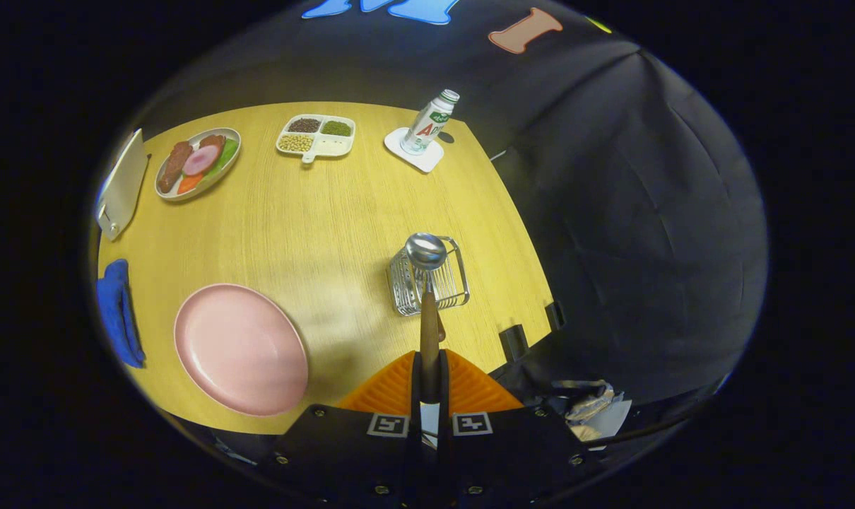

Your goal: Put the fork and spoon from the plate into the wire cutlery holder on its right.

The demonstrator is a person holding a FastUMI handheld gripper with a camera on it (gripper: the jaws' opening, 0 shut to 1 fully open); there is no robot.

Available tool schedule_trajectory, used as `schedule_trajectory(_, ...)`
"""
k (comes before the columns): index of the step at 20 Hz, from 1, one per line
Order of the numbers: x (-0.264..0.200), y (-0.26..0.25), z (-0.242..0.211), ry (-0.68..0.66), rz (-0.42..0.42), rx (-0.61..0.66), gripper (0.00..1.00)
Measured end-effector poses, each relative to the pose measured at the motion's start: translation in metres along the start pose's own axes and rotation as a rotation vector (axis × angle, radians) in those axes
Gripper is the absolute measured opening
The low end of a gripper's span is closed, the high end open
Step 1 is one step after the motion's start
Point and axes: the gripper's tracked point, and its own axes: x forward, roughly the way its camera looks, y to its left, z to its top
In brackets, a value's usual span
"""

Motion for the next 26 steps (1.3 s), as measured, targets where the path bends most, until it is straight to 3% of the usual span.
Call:
schedule_trajectory(16, 0.042, -0.02, 0.005, 0.189, 0.115, -0.121, 0.08)
schedule_trajectory(24, 0.05, -0.03, 0.017, 0.166, 0.139, -0.099, 0.16)
schedule_trajectory(25, 0.049, -0.031, 0.018, 0.158, 0.142, -0.098, 0.37)
schedule_trajectory(26, 0.048, -0.03, 0.019, 0.153, 0.149, -0.094, 0.38)
